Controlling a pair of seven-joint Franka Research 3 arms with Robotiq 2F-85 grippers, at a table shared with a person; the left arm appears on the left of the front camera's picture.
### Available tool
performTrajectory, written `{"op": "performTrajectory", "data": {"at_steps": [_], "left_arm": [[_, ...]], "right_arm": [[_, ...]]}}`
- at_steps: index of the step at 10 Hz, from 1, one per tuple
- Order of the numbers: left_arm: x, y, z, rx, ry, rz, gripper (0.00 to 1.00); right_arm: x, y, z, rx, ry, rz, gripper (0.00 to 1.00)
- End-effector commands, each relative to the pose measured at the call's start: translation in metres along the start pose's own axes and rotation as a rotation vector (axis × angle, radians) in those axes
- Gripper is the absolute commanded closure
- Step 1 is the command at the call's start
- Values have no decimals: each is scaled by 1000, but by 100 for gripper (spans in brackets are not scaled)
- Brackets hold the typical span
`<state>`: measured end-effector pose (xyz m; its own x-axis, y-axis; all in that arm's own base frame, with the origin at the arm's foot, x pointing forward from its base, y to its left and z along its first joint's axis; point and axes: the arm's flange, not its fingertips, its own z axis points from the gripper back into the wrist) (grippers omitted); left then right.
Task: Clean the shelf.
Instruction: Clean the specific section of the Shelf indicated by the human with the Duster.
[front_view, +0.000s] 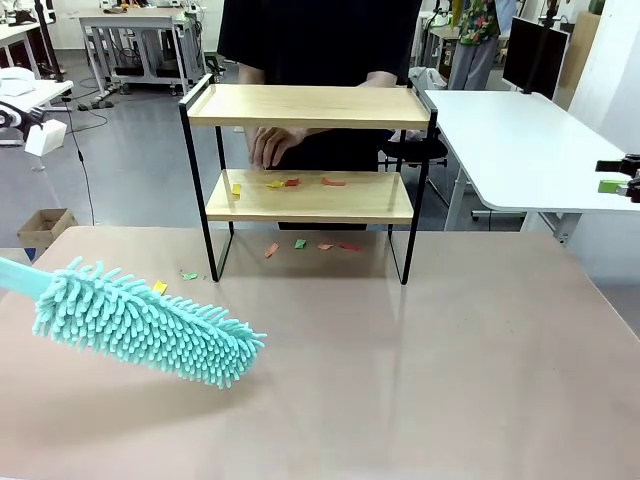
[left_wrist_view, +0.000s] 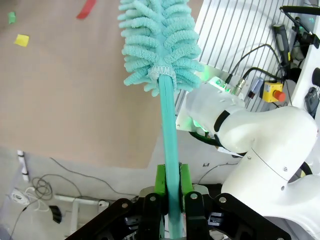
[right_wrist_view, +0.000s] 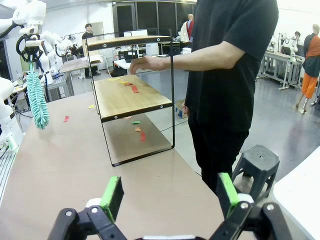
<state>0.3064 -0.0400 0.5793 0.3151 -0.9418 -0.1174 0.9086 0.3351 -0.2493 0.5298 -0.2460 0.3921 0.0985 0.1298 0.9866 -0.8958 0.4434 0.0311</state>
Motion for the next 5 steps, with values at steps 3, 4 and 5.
{"op": "performTrajectory", "data": {"at_steps": [3,4,5], "left_arm": [[-2,-1,3,0,-3,1,87],[-2,-1,3,0,-3,1,87],[-2,-1,3,0,-3,1,87]], "right_arm": [[3,1,-1,1,2,6,0],[3,1,-1,1,2,6,0],[3,1,-1,1,2,6,0]]}}
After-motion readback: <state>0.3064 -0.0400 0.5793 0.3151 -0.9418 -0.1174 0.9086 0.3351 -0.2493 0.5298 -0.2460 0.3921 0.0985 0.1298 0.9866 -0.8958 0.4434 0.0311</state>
